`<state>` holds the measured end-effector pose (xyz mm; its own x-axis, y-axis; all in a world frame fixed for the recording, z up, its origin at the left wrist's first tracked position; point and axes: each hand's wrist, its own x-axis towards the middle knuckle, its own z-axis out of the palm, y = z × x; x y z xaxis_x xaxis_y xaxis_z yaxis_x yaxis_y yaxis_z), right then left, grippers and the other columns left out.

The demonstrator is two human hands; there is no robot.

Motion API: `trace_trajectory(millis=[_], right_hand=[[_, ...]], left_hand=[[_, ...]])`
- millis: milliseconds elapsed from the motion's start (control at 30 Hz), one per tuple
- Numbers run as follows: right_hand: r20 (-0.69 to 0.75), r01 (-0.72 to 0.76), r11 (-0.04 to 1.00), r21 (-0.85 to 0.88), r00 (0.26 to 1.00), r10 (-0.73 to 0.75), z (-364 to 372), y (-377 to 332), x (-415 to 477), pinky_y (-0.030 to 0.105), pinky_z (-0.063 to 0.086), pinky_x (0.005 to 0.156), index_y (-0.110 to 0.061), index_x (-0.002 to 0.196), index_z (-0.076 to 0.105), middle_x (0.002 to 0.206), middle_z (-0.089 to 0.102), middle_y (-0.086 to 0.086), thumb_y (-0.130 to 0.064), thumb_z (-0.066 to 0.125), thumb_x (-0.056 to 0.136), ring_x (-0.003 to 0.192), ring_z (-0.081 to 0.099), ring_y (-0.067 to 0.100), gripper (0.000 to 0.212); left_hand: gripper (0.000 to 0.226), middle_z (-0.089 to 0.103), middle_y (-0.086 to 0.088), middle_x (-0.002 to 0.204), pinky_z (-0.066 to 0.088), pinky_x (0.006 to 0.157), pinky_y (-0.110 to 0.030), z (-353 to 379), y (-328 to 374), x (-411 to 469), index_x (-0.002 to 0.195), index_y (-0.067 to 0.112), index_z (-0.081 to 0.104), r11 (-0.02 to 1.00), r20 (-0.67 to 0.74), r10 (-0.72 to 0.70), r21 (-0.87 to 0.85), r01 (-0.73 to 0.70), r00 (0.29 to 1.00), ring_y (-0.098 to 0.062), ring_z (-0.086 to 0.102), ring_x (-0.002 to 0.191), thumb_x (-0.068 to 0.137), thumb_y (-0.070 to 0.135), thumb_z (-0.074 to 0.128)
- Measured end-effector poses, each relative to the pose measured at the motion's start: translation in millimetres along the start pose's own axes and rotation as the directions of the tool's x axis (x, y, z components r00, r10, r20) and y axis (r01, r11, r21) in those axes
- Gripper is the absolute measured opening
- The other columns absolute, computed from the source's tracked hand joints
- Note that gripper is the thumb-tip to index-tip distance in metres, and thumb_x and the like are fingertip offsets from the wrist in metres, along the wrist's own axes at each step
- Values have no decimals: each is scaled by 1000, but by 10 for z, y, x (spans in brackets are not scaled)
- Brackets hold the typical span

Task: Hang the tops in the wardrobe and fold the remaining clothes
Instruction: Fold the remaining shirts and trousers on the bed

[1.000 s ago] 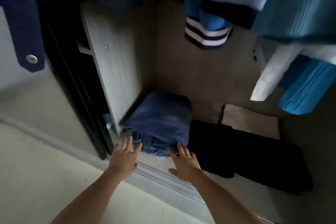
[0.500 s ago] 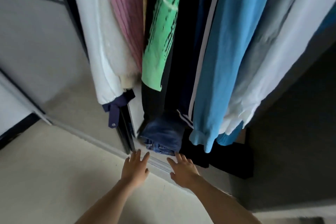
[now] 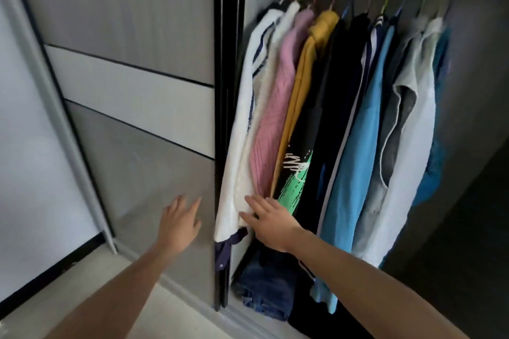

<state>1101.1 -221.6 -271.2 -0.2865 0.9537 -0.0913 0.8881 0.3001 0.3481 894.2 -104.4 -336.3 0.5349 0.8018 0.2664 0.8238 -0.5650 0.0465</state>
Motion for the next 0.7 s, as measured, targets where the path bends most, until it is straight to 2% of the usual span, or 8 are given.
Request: trace_trajectory(millis=[67,167,267,333,400,467,533,700], right_hand=[[-84,-91,995,-41,993,88,-375,100,298,45,10,115,-16,150,11,157,-5,18,-18,39,96,145,-3,30,61],[-316,-243,967,-83,926,206,-966,208,741,46,25,111,-15,145,33,153,18,21,-25,55,88,142,18,33,62],[-240,-329,928,-175,928,284,-1434,281,1139,48,7,115,-15,149,17,157,0,17,-24,38,97,145,-3,31,57],[-228,-390,886,-251,914,337,-1673,341,1321,49,2,115,-15,150,13,157,-4,16,-24,33,99,145,-8,30,55],[-216,-400,852,-337,914,344,-1796,409,1464,50,1,115,-14,149,14,157,-3,16,-25,33,99,145,-9,29,55],[-206,-398,819,-413,917,342,-1879,463,1572,52,1,114,-12,149,16,157,-1,16,-27,34,99,145,-9,28,55],[-171,-400,781,-480,916,364,-1924,498,1672,52,0,114,-11,148,15,157,-1,16,-28,34,99,145,-9,27,56],[-142,-413,704,-578,900,411,-1853,490,1812,54,2,114,-9,149,10,156,-6,18,-31,32,100,145,-7,31,59]], left_hand=[[72,66,-24,91,54,52,-43,-400,-205,317,96,5,72,1000,-73,22,20,-21,997,-38,67,79,28,15,92],[77,64,-26,106,54,58,-47,-874,-581,838,105,3,70,994,-155,87,77,-76,984,-41,66,88,32,11,91],[82,62,-28,111,54,60,-49,-1247,-892,1322,109,0,67,986,-218,160,89,-144,963,-43,65,91,31,7,90],[85,60,-27,118,54,68,-49,-1429,-966,1538,114,0,65,980,-253,198,76,-184,947,-41,63,99,32,9,89],[88,42,-26,140,46,90,-49,-1538,-963,1678,134,4,49,975,-296,222,41,-220,929,-39,48,123,53,14,84],[84,1,-17,157,21,112,-45,-1542,-987,1825,150,15,12,973,-266,231,53,-224,936,-32,9,144,84,22,62],[83,-19,-12,156,10,115,-42,-1499,-1033,1988,150,22,-8,970,-196,244,52,-239,950,-27,-10,145,92,27,51],[93,-35,-10,149,15,114,-33,-1337,-1113,2149,147,23,-17,942,-143,321,-50,-331,936,-27,-16,144,88,30,55]])
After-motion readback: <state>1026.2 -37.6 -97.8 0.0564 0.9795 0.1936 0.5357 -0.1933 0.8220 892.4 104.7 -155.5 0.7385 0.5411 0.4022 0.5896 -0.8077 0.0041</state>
